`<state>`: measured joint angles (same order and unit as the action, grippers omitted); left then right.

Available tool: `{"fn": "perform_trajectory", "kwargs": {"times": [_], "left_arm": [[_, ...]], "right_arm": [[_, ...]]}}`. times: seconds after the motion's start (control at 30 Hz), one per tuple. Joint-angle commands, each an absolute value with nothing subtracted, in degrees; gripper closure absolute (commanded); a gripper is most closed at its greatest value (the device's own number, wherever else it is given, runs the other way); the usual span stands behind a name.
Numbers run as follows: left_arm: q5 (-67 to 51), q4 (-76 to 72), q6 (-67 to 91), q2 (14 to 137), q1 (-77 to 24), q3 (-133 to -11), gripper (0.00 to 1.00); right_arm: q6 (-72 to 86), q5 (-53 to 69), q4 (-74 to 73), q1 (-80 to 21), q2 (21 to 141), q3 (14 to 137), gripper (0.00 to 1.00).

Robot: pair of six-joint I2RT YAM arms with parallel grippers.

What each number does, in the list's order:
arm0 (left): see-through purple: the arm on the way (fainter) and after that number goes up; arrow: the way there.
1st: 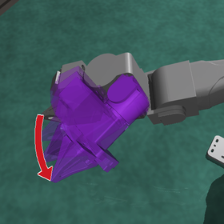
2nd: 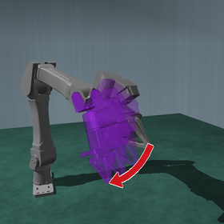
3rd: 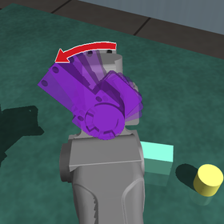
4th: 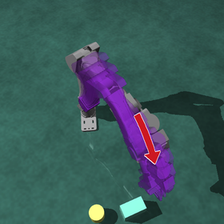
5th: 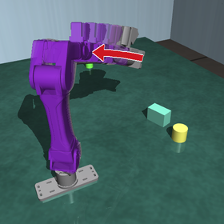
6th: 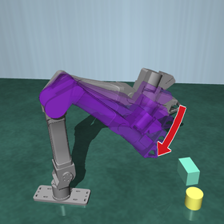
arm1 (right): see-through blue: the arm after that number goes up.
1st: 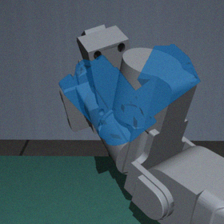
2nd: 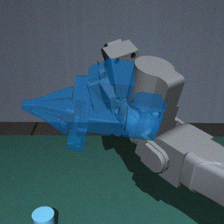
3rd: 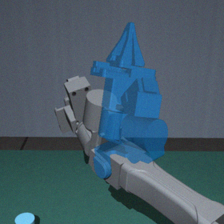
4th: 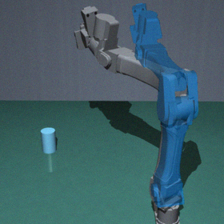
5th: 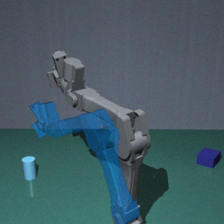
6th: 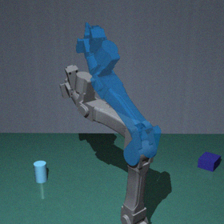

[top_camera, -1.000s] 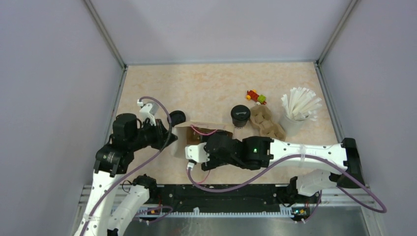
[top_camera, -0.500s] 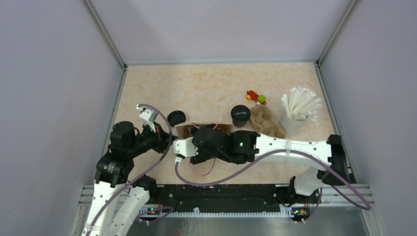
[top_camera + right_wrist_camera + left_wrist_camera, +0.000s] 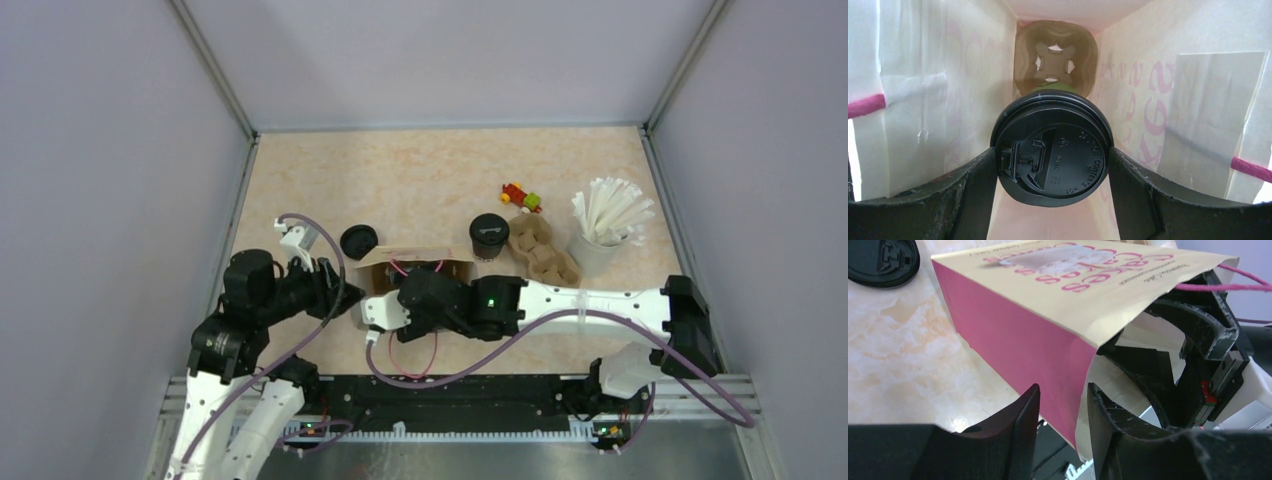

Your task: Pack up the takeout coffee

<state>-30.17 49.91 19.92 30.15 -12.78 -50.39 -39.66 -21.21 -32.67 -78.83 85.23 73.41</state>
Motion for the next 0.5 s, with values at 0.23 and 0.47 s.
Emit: {"fn": "perform_trajectory", "kwargs": {"times": [0.23, 0.47], "left_arm": [[-30.5, 52.6, 20.6, 30.2, -12.6, -51.4, 0.56], [-31.2, 50.4, 19.9, 30.8, -12.6, -50.5, 0.65]], "right_arm": [[-40.1, -21.0, -24.3, -78.4, 83.1, 71.5, 0.34], [-40.6, -18.2, -24.1, -78.3, 83.6, 70.6, 0.34]]}}
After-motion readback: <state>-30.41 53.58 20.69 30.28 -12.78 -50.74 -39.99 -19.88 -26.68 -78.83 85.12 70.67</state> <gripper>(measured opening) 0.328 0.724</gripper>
